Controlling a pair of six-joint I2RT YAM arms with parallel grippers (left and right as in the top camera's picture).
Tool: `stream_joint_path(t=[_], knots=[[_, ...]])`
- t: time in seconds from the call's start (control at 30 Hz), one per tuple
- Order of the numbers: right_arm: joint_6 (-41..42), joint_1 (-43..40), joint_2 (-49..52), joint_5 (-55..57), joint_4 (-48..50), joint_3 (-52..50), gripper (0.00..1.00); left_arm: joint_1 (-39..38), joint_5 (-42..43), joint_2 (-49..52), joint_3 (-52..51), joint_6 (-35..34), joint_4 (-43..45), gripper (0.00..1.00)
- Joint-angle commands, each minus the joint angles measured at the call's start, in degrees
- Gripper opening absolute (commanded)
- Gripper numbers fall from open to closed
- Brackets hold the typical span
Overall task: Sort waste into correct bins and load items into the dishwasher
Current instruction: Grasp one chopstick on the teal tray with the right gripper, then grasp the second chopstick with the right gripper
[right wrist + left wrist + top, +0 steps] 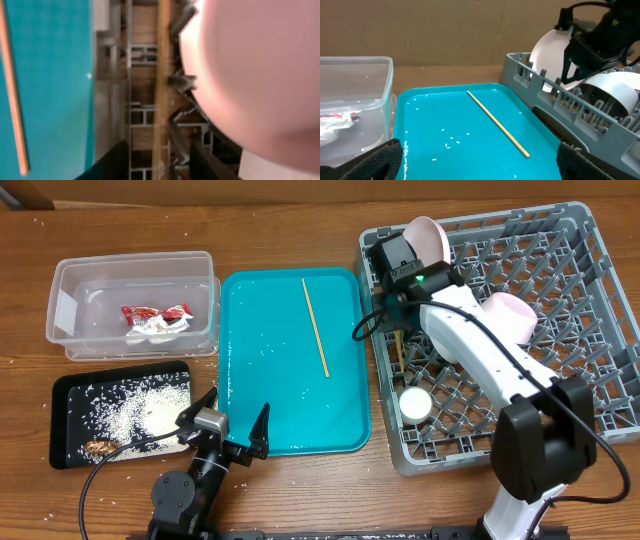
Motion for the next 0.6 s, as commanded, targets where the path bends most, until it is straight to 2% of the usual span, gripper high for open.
stream_joint_path(t=[0.0,0.13,0.23,0.33,0.47,0.57], knots=[[-0.9,2.4,-3.6,-7.0,-0.5,3.6,0.46,0.1,0.6,-0.4,-0.3,-0.4,0.2,1.00],[-0.2,8.5,-4.0,-11.1,1.5,3.4,0.46,0.1,0.6,-0.4,-0.3,-0.4,0.2,1.00],[2.0,13.1,-1.3,-8.3,8.7,0.9,0.61,0.1,0.6,-0.4,-0.3,-0.4,0.2,1.00],[6.0,13.7,4.5,-3.5,14.6,-0.6,0.64,0.1,0.6,-0.4,-0.3,-0.4,0.2,1.00],[7.4,13.0,11.5,-6.6,16.3,-0.8,0.63,0.1,0.6,-0.4,-0.3,-0.4,0.2,1.00],[7.4,13.5,14.8,-11.4,16.0,-0.8,0.48,0.1,0.6,-0.4,-0.3,-0.4,0.2,1.00]])
